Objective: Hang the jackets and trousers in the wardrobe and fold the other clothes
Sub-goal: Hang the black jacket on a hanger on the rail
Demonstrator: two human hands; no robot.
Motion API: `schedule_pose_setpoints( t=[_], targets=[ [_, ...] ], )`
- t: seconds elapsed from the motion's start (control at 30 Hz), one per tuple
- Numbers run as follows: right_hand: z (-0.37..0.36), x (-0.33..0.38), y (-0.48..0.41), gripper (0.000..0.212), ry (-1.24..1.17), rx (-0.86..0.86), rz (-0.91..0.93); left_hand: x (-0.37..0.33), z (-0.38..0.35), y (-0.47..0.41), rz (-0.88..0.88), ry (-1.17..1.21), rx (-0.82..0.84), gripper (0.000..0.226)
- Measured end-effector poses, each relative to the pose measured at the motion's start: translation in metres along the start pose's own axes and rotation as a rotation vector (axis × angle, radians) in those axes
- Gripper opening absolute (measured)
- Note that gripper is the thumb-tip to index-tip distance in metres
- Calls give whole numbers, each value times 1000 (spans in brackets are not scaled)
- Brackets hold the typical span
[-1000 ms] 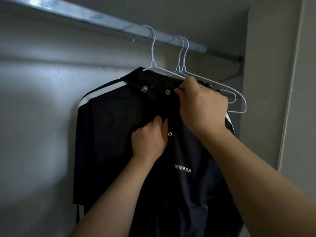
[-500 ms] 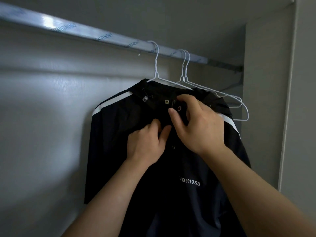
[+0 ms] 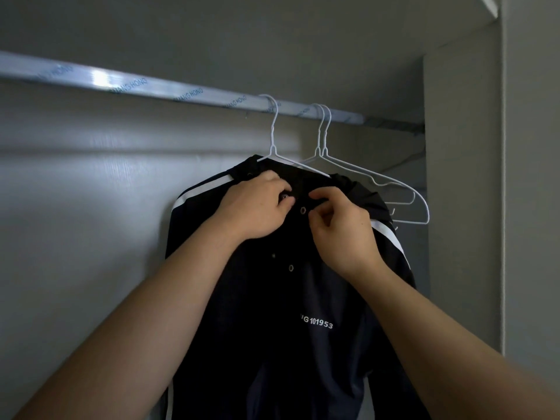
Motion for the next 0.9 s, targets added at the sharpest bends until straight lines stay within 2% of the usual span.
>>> schedule_pose_setpoints(
  t=[0.23, 0.37, 0.5, 0.63, 0.73, 0.9],
  targets=[
    [-6, -2, -6, 42, -10, 81, -1, 5, 13, -4, -70, -15, 44, 23],
    [-9, 6, -17, 46, 62, 157, 49, 5, 17, -8, -15, 197, 82, 10],
    [-7, 9, -27, 35, 161, 181, 69, 3, 15, -7, 40, 460, 193, 22],
    [-2, 9, -34, 25, 237, 149, 58, 2, 20, -4, 16, 530, 229, 30],
    [-1, 11, -35, 26, 302, 146, 60, 0, 22, -3, -13, 602, 261, 21],
    [-1, 11, -35, 42, 358, 187, 21, 3, 21, -6, 2, 615, 208, 4]
  ],
)
Point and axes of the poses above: each hand's wrist, its own y-axis away from the middle knuckle, its own z-axis out of the back of the hand, x = y × z, the point moved 5 cm from there along -y, towards the middle knuckle, and after that the axes turned 3 degrees about y, right-handed, at the moved point
